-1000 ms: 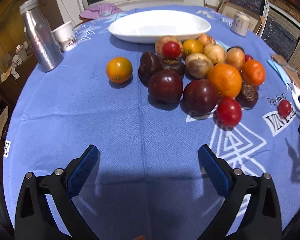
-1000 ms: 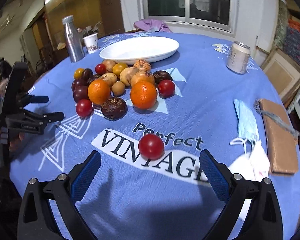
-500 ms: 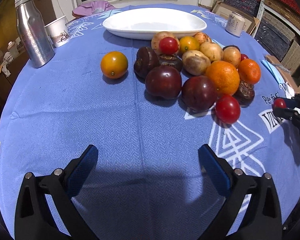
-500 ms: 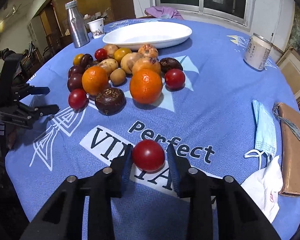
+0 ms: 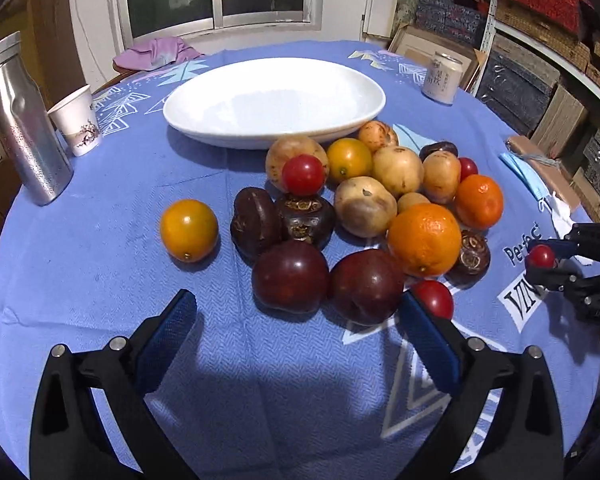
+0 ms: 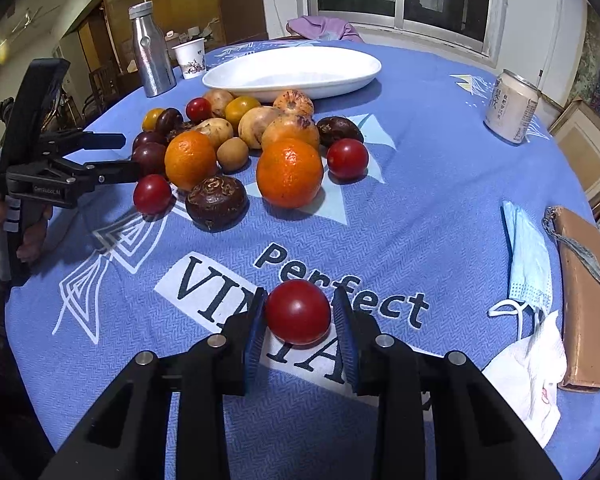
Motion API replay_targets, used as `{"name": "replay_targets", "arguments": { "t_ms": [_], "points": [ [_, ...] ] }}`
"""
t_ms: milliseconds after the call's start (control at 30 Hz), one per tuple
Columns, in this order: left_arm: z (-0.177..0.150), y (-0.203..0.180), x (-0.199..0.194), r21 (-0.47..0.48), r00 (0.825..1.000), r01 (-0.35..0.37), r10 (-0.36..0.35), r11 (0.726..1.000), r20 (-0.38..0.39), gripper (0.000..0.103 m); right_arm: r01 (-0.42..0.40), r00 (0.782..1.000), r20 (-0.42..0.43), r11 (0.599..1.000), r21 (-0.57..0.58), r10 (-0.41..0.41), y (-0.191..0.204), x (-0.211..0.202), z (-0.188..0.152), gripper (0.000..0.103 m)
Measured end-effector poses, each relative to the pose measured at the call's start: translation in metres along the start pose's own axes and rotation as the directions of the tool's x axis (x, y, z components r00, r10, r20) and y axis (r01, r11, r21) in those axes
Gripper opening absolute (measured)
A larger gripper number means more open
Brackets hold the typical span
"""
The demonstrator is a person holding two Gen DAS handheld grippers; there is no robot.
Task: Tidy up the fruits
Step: 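Reach the right gripper to the red cherry tomato and close on it, then reach the left gripper to a dark red plum and close on it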
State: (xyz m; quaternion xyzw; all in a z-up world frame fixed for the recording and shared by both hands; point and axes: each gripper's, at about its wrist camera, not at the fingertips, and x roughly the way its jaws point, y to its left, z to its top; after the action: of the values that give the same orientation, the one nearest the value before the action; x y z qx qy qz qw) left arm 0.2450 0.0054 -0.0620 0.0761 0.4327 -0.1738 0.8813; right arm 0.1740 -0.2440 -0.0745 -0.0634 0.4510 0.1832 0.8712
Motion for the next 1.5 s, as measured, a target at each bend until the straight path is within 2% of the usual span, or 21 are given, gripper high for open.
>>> {"name": "replay_targets", "arguments": {
  "t_ms": [33,100,200,333,467,567,633,667,733,867,1033,1133,1267,1333,1400,1500],
  "points": [
    [0.000,-0.002,0.000,0.017,1.000,0.001,-0.001,1.000,0.005,0.095,-0.002,1.000,0.000,1.000,0.002,0.002,0.000,0.000,0.000,0.034],
    [0.001,-0.009,0.001,0.051,0.999,0.051,-0.051,0.997,0.005,0.076,-0.006,1.000,0.001,1.000,0.006,0.006,-0.001,0.000,0.000,0.034],
    [0.004,-0.014,0.005,0.081,0.998,0.053,-0.054,0.995,0.008,0.077,-0.016,1.000,0.002,1.000,0.016,0.016,-0.003,0.000,0.000,0.034],
    [0.005,-0.004,0.006,0.040,0.993,0.119,-0.119,0.992,-0.005,0.078,-0.019,1.000,0.003,1.000,0.021,0.019,-0.003,-0.001,-0.001,0.034],
    [0.009,0.026,0.009,-0.067,0.979,0.204,-0.205,0.977,-0.009,0.079,-0.027,1.000,0.005,0.999,0.027,0.027,-0.005,-0.001,-0.001,0.034],
    [0.007,0.039,0.004,-0.102,0.972,0.234,-0.235,0.967,0.004,0.079,-0.032,0.999,0.005,0.999,0.031,0.031,-0.006,-0.002,-0.001,0.035],
    [0.003,0.038,0.000,-0.074,0.975,0.220,-0.220,0.973,0.000,0.082,-0.033,0.999,0.005,0.999,0.031,0.033,-0.006,-0.002,-0.001,0.035],
    [-0.001,0.038,-0.001,-0.056,0.980,0.200,-0.200,0.978,-0.004,0.088,-0.033,0.999,0.005,0.999,0.030,0.033,-0.005,-0.002,-0.001,0.035],
    [-0.008,0.034,-0.003,-0.019,0.984,0.178,-0.178,0.984,-0.022,0.090,-0.033,0.999,0.005,0.999,0.029,0.032,-0.005,-0.002,-0.001,0.036],
    [-0.020,0.029,-0.003,-0.003,0.981,0.179,-0.178,0.984,-0.071,0.091,-0.026,1.000,0.003,0.999,0.020,0.026,-0.002,-0.001,-0.001,0.037],
    [-0.028,0.013,-0.011,0.010,0.972,0.224,-0.223,0.975,-0.069,0.090,-0.023,1.000,0.002,1.000,0.017,0.023,-0.002,-0.001,-0.001,0.037],
    [-0.030,-0.003,-0.014,0.030,0.964,0.255,-0.252,0.966,-0.087,0.074,-0.022,1.000,0.001,1.000,0.014,0.022,-0.001,0.000,0.000,0.038],
    [-0.037,-0.010,-0.018,0.039,0.968,0.235,-0.231,0.971,-0.100,0.074,-0.020,1.000,0.002,1.000,0.015,0.020,0.000,0.000,0.000,0.038],
    [-0.041,-0.006,-0.021,0.017,0.968,0.232,-0.229,0.973,-0.098,0.071,-0.019,1.000,0.002,1.000,0.014,0.019,0.000,0.000,0.000,0.038],
    [-0.042,-0.002,-0.023,0.017,0.975,0.206,-0.204,0.978,-0.085,0.051,-0.007,1.000,0.003,1.000,0.013,0.007,0.001,0.000,0.000,0.034],
    [-0.042,0.007,-0.023,-0.017,0.977,0.202,-0.203,0.979,-0.068,0.039,0.004,1.000,0.004,1.000,0.019,-0.004,0.000,0.000,0.000,0.031]
  ]
}}
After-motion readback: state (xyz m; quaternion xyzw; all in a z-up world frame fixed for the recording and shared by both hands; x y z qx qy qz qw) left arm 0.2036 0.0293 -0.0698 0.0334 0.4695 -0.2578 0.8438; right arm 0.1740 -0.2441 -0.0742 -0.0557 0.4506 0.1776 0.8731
